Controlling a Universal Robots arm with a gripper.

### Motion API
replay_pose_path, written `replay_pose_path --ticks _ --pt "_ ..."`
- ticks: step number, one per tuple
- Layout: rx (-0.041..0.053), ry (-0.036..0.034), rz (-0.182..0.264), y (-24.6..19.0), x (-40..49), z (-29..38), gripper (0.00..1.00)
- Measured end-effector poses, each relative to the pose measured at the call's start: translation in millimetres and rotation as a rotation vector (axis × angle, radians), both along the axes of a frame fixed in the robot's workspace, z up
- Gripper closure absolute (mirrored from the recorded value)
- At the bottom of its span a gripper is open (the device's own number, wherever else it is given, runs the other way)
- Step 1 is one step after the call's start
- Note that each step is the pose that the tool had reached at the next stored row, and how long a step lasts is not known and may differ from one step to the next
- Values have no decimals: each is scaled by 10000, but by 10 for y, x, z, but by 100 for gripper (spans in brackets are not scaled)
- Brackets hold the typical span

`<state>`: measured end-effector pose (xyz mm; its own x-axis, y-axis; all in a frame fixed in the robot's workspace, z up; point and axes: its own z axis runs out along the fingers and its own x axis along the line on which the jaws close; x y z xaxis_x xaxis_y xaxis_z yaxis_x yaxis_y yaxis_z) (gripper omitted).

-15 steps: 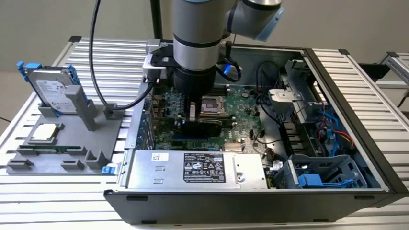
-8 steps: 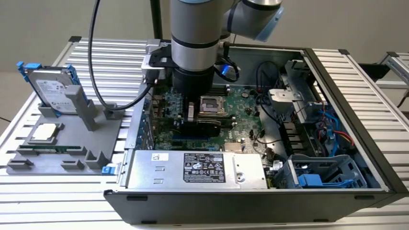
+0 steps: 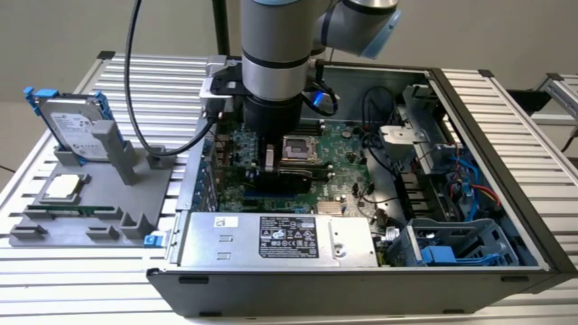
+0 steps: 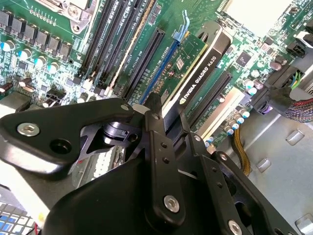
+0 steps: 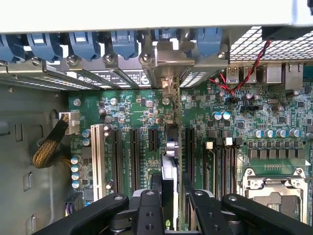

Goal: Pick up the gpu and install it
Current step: 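Insert the gpu into the slot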

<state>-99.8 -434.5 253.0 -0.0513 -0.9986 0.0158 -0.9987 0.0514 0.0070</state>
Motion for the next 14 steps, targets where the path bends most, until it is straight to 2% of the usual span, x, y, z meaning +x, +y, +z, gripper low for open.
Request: replay_pose_path --ticks 14 --pt "0 0 0 0 0 -4 100"
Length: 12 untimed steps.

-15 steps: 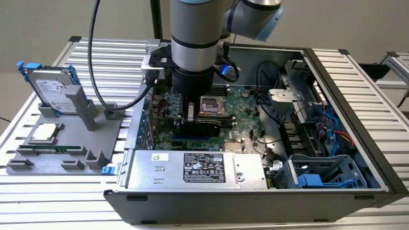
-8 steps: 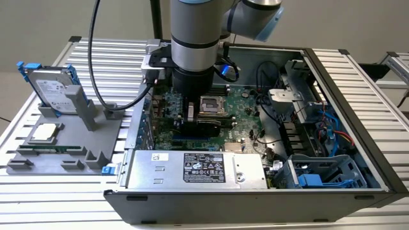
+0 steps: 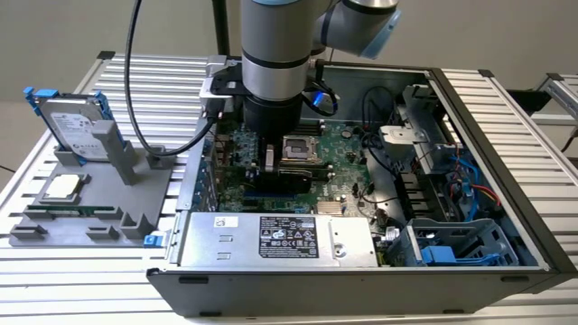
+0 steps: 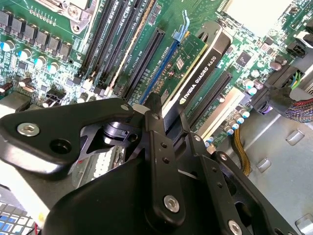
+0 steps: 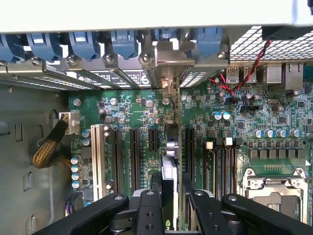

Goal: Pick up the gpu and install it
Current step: 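Insert the gpu into the slot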

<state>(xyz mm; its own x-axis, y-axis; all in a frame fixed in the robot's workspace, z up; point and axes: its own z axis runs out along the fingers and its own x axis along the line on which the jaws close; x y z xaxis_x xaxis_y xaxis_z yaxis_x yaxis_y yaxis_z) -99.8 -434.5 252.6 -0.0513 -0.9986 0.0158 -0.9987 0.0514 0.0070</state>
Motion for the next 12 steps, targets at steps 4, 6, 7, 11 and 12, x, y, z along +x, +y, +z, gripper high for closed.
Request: replay_pose_path --ticks 4,6,7,11,12 --pt "0 0 0 0 0 -1 100" --pt "0 0 0 0 0 -2 100" --pt "0 0 0 0 0 -2 100" --pt "0 0 0 0 0 -3 100" --pt "0 1 0 0 0 -3 100"
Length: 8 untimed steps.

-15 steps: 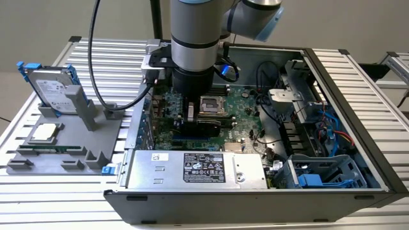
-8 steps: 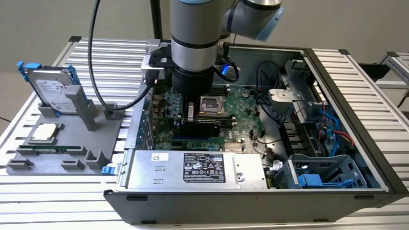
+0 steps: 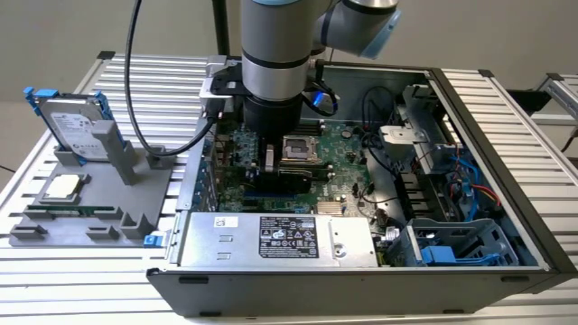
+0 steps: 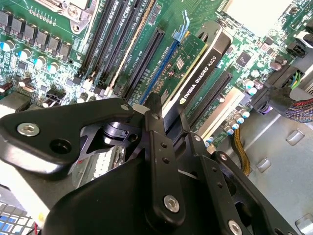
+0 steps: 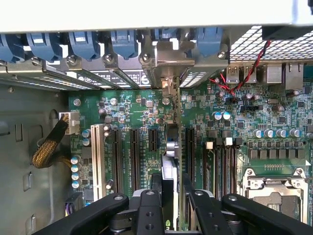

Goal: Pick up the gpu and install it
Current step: 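Insert the gpu into the slot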

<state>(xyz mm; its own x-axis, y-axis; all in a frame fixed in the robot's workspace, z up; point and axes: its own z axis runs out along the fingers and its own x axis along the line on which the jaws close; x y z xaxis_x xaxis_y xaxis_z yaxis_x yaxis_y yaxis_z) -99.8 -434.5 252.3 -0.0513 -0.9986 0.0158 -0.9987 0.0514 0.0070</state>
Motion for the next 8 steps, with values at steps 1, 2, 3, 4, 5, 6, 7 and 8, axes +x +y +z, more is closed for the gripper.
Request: replay_pose_path --ticks 1,2,3,4,5,6,7,8 --pt "-1 0 0 0 0 0 100" --pt "0 0 0 0 0 0 100" --pt "-1 0 0 0 0 0 100" --pt "0 0 0 0 0 -1 100" --pt "0 0 0 0 0 -2 100" --pt "0 0 0 0 0 -1 100" --pt "0 0 -1 0 0 -2 100" --pt "0 0 0 0 0 -2 100"
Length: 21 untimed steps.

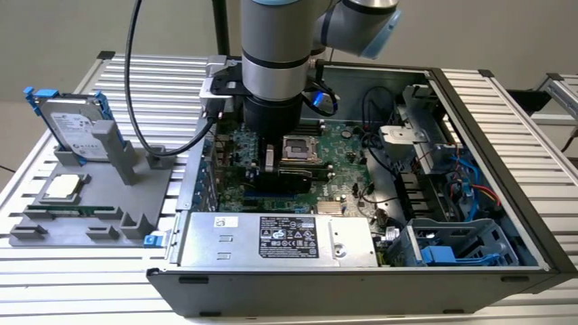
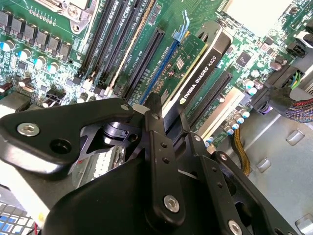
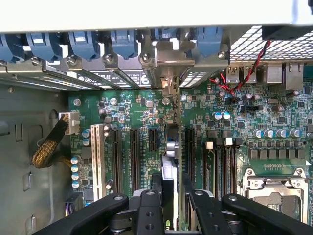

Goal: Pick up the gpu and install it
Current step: 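Insert the gpu into the slot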

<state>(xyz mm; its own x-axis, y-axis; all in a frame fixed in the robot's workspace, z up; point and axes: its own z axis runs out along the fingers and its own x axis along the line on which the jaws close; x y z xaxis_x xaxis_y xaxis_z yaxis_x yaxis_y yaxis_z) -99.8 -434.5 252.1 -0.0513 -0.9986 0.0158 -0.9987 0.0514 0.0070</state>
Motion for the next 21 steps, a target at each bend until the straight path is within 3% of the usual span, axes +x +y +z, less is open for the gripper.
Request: replay_pose_path --ticks 21 --pt "9 -5 -3 1 -1 -11 100"
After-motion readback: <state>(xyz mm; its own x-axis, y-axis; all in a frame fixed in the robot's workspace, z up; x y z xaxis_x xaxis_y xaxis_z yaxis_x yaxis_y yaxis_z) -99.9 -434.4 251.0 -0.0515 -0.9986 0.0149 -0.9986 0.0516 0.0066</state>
